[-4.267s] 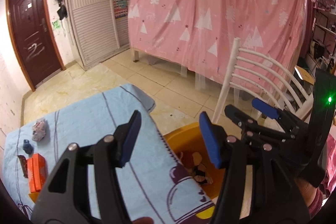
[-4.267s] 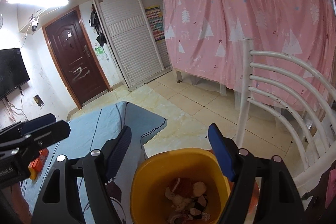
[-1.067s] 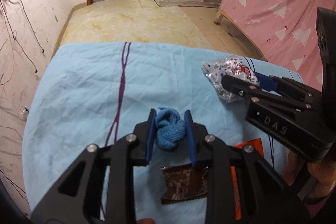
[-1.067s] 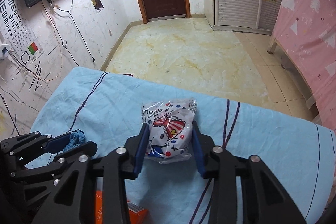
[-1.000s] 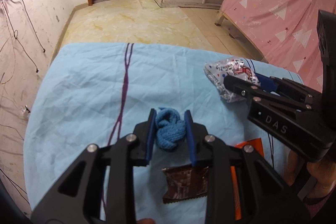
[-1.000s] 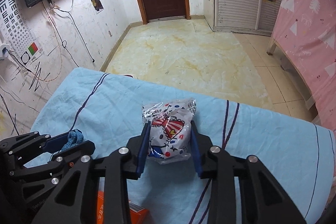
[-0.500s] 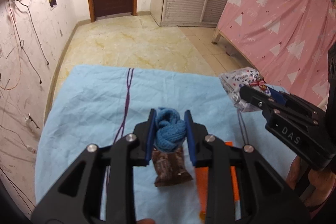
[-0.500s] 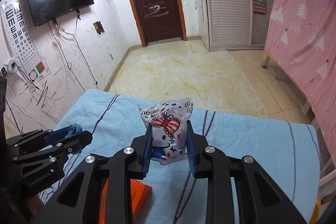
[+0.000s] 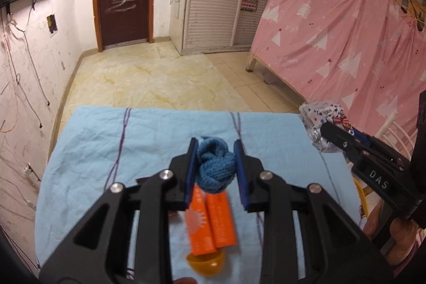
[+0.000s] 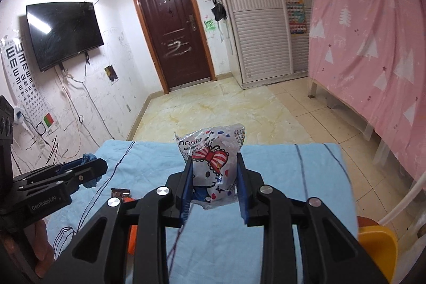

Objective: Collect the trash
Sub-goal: 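Carry the blue sock and snack bag over the yellow bin and open both grippers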

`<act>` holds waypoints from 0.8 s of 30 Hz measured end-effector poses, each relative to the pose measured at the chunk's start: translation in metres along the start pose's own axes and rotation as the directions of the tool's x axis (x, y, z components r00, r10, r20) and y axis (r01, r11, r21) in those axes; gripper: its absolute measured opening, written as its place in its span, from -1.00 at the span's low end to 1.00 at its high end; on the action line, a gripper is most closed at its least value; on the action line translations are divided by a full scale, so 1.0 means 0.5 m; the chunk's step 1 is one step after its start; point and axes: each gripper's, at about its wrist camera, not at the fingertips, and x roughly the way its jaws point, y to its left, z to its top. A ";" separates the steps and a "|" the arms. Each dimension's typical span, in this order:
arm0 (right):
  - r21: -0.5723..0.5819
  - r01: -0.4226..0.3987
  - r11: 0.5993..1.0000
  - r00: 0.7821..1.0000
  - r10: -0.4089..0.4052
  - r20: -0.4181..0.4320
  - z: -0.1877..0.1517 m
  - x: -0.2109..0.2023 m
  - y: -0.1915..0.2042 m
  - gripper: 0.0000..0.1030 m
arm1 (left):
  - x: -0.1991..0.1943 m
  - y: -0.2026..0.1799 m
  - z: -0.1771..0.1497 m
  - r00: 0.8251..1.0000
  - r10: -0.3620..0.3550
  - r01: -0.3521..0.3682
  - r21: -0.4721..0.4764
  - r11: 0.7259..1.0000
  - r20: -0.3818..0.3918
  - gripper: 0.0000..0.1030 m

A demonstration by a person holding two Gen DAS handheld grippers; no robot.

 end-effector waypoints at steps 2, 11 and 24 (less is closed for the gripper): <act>0.017 0.017 1.000 1.000 -0.017 0.009 -0.006 -0.015 -0.026 -0.56 | -0.006 -0.028 -0.002 1.000 -0.017 0.017 0.013 1.000 0.008 -0.51; 0.083 0.119 0.989 0.991 -0.124 0.056 -0.048 -0.099 -0.138 -0.56 | -0.008 -0.143 -0.017 0.996 -0.087 0.087 0.055 0.995 0.004 -0.51; 0.196 0.220 0.956 0.971 -0.234 0.055 -0.142 -0.190 -0.304 -0.56 | 0.013 -0.294 -0.047 0.986 -0.158 0.164 0.125 0.979 -0.055 -0.51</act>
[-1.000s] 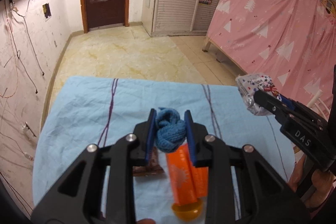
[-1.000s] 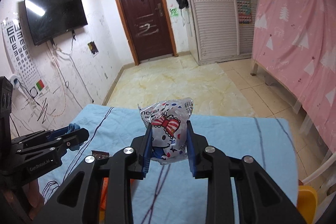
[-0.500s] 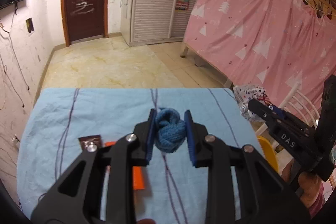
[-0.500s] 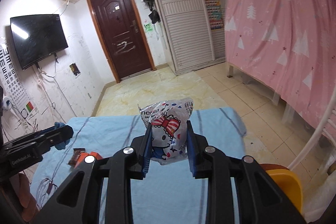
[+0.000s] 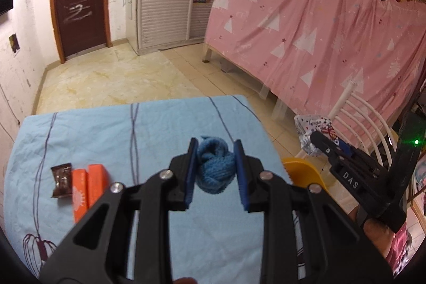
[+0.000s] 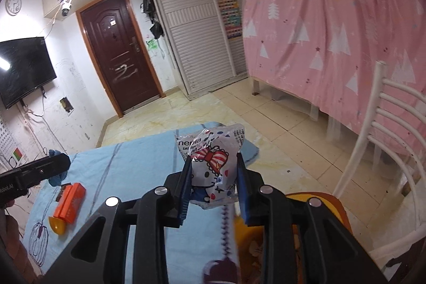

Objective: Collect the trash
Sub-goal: 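Carry the blue sock and snack bag over the yellow bin and open both grippers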

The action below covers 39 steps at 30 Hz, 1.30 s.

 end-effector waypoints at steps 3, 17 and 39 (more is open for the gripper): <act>0.020 0.027 0.999 1.000 -0.027 -0.013 -0.020 -0.009 -0.038 -0.56 | 0.010 -0.044 -0.004 1.000 -0.019 0.019 0.030 0.999 -0.010 -0.51; 0.060 0.089 0.994 0.994 -0.086 -0.061 -0.095 -0.036 -0.143 -0.45 | 0.074 -0.211 -0.007 0.992 -0.112 0.119 0.137 0.983 -0.056 -0.51; 0.162 0.095 0.982 0.993 -0.084 -0.079 -0.126 -0.034 -0.218 0.03 | 0.134 -0.285 -0.029 0.972 -0.198 0.218 0.173 0.960 -0.126 0.15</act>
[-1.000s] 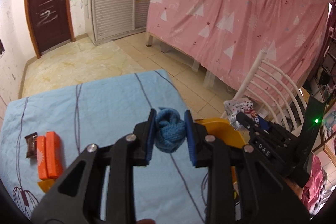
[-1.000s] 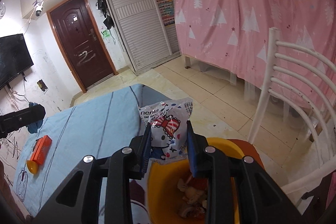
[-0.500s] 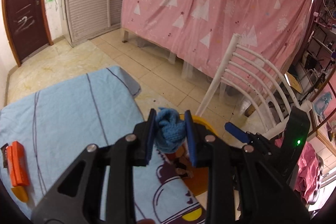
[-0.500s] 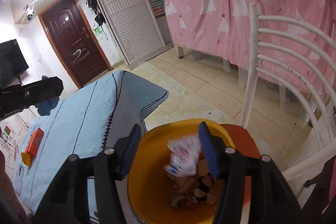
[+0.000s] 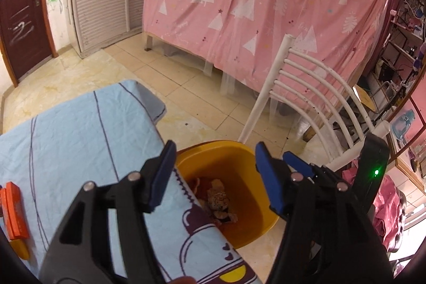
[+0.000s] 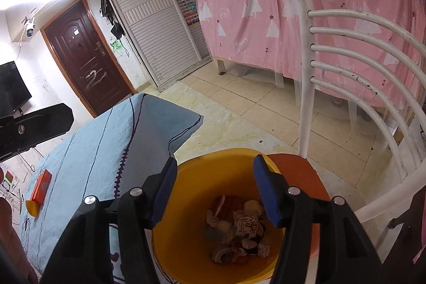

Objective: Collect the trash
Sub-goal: 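Carry the blue sock and snack bag over the yellow bin and open both grippers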

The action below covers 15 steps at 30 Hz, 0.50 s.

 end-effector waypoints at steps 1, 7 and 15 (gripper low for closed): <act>-0.002 -0.002 1.000 1.000 0.002 0.000 0.002 0.000 0.004 0.03 | -0.004 0.006 0.000 1.000 0.002 -0.002 -0.007 1.000 0.003 0.15; -0.047 -0.024 0.999 1.000 0.024 0.005 0.012 -0.004 0.045 0.03 | -0.038 0.040 0.002 0.999 0.026 -0.025 -0.039 0.999 0.025 0.16; -0.116 -0.082 0.990 0.996 0.084 0.011 0.030 -0.010 0.136 0.03 | -0.111 0.119 -0.007 0.993 0.089 -0.082 -0.103 0.991 0.074 0.27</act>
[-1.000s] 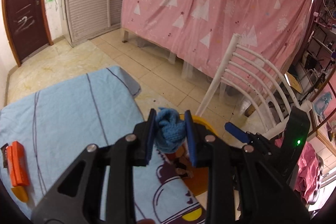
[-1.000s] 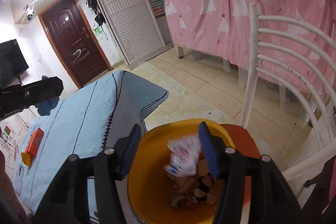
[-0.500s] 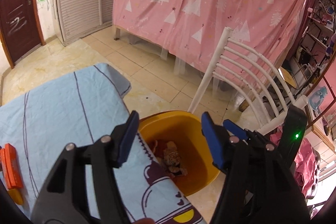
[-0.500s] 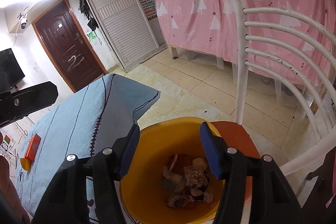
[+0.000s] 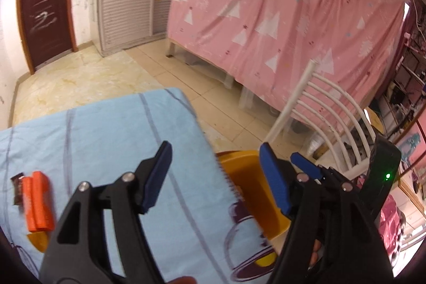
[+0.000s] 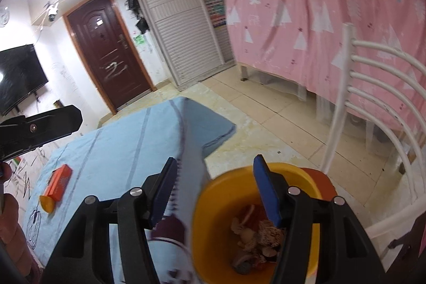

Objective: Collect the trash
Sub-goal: 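Carry the blue sock and snack bag over the yellow bin and open both grippers, then move both open grippers toward the brown wrapper and orange boxes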

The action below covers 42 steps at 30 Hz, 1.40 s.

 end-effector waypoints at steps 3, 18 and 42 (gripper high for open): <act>-0.038 -0.032 0.999 0.999 0.032 -0.006 0.008 0.009 0.051 0.03 | -0.023 0.041 -0.005 1.000 0.026 -0.026 -0.028 0.999 0.006 0.27; -0.229 -0.196 0.954 0.980 0.179 -0.090 0.015 0.070 0.331 0.03 | -0.154 0.280 -0.033 0.975 0.213 -0.199 -0.198 0.960 0.055 0.40; -0.364 -0.311 0.878 0.943 0.239 -0.230 -0.046 0.163 0.594 0.04 | -0.199 0.525 -0.110 0.929 0.367 -0.363 -0.342 0.867 -0.055 0.43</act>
